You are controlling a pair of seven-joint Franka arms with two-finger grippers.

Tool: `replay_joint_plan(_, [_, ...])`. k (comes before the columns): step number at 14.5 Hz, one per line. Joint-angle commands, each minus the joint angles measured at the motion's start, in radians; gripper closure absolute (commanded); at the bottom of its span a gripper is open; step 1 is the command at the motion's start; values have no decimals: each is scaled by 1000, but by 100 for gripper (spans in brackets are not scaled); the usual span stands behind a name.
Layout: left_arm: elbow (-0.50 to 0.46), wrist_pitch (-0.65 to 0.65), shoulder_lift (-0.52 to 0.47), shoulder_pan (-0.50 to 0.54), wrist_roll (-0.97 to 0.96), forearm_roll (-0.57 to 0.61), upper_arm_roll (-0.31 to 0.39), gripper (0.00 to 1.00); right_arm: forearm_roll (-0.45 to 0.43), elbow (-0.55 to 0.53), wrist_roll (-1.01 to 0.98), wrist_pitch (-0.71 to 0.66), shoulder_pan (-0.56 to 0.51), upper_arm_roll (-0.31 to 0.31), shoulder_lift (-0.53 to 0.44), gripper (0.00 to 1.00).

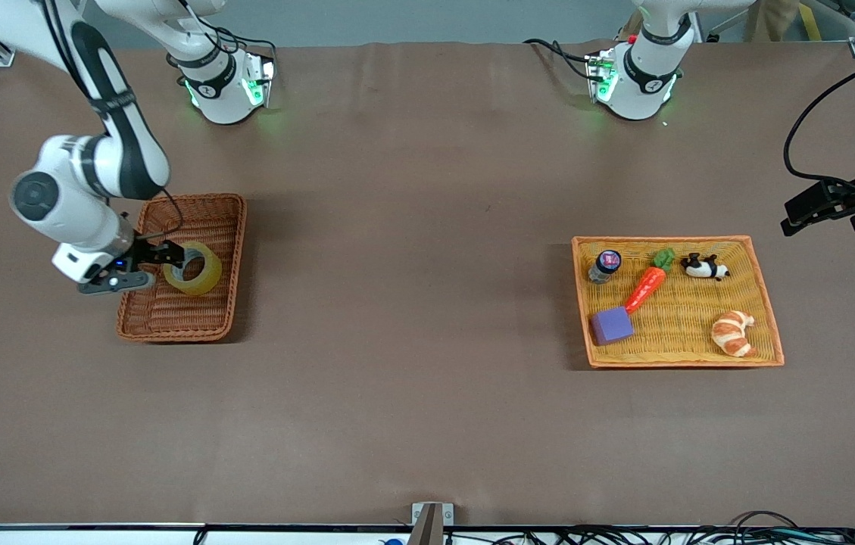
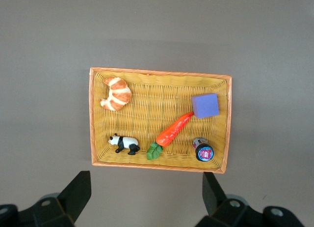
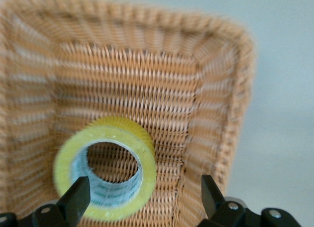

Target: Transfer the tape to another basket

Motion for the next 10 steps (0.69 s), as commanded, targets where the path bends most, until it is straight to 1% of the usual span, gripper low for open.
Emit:
replay_joint_plan(1, [-10, 0, -17, 2, 10, 9, -5, 0, 15, 150, 39, -197, -14, 8, -67, 0])
replay_joint_plan(3, [-10, 0, -17, 4, 13, 7, -5, 0, 15, 291, 90, -350, -14, 31, -67, 0])
replay_joint_plan(6, [-15, -7, -29, 2, 9, 7, -5, 0, 17, 500, 210, -579, 29, 31, -62, 0])
replay_joint_plan(8, [-15, -9, -33, 4, 12, 6, -5, 0, 17, 612, 230, -703, 43, 28, -62, 0])
replay_joint_plan(10, [-15, -14, -33, 2, 12, 7, -5, 0, 39, 720, 230, -833, 43, 26, -65, 0])
